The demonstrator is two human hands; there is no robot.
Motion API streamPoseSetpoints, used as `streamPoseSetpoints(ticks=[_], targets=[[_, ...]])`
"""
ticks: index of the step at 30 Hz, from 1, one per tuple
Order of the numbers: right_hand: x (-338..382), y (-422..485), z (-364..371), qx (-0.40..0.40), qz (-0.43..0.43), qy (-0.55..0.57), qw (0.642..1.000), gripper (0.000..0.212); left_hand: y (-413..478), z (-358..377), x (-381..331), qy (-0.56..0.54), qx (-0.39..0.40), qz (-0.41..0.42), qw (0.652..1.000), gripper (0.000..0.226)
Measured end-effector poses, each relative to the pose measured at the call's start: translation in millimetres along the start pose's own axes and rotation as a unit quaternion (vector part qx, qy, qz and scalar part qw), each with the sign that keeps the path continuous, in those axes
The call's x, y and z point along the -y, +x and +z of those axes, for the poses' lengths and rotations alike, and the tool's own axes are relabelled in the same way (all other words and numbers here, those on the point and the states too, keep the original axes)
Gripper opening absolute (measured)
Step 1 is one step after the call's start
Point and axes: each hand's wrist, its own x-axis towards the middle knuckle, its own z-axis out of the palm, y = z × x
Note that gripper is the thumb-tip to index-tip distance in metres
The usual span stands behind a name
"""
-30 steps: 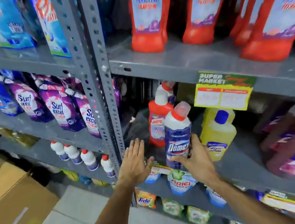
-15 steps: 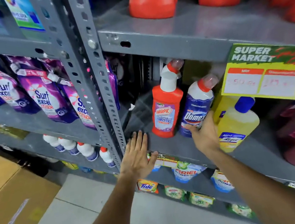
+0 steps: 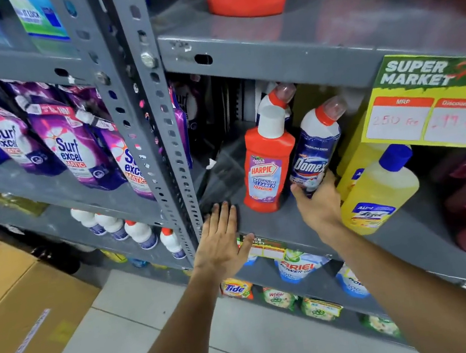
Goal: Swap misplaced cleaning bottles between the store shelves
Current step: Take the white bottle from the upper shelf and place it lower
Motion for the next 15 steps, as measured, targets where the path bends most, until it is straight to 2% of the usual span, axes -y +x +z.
streamPoseSetpoints(ticks=[3, 5, 10, 13, 15], targets=[[-4, -24, -2, 0.001, 0.014, -0.001, 1.0, 0.059, -1, 1, 1, -0.002, -0.006, 0.005, 1.0, 0.082], [-5, -38, -2, 0.032, -0.015, -0.014, 0.999, 0.054, -3, 1, 1, -0.007, -0.008, 0.007, 1.0, 0.082], [15, -31, 1, 0.143, -0.072, 0.046, 0.986, 0.077, -2, 0, 1, -0.002, -0.008, 0.005, 1.0, 0.081], [31, -13, 6, 0.183, -0.078, 0.081, 0.977, 0.076, 0, -1, 1, -0.001, 0.003, 0.0, 1.0, 0.082], [35, -5, 9, 0.195, -0.076, 0.059, 0.976, 0.071, 1, -1, 1, -0.003, 0.014, -0.001, 1.0, 0.082]])
